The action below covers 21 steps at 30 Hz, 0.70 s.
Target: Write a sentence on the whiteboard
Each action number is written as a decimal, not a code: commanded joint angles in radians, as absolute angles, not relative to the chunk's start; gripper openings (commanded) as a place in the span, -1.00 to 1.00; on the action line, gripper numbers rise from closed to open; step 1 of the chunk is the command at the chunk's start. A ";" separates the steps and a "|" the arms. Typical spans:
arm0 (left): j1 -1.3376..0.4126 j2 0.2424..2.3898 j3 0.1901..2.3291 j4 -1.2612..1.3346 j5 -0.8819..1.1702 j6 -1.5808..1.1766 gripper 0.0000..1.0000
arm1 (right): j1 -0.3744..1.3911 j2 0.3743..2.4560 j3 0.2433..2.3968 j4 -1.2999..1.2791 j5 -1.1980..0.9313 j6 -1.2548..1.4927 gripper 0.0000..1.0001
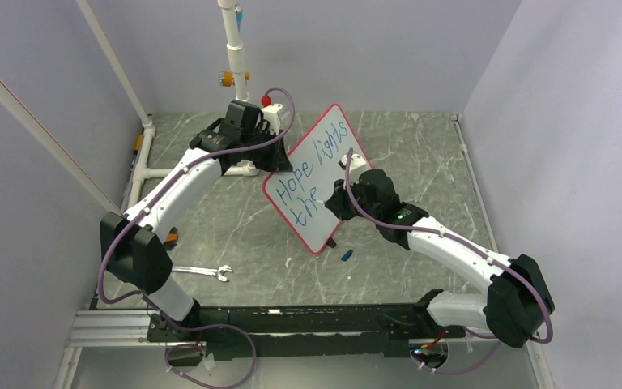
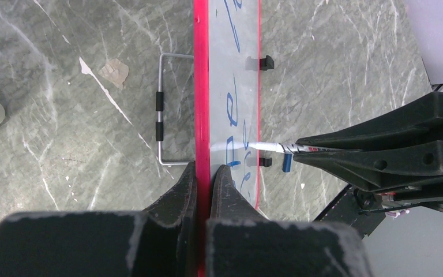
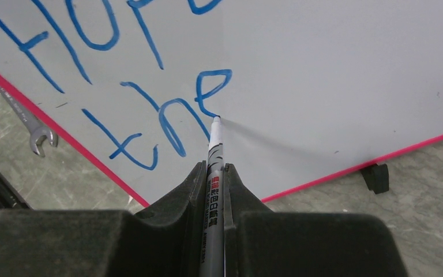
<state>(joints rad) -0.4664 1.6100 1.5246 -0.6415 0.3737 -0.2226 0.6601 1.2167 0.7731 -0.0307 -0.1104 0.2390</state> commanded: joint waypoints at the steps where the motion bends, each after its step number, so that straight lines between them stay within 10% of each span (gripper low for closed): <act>1: -0.478 1.640 1.506 -0.732 0.159 -0.044 -1.00 | 0.666 1.235 0.784 -0.063 -0.037 0.231 -1.00; 21: -0.479 1.634 1.506 -0.733 0.160 -0.042 -1.00 | 0.663 1.131 0.975 -0.055 0.137 0.210 -1.00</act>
<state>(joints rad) -0.4709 1.6093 1.5265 -0.6399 0.3752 -0.2230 0.6609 1.2053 0.9379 -0.1123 0.0784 0.2230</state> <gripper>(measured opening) 0.055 0.135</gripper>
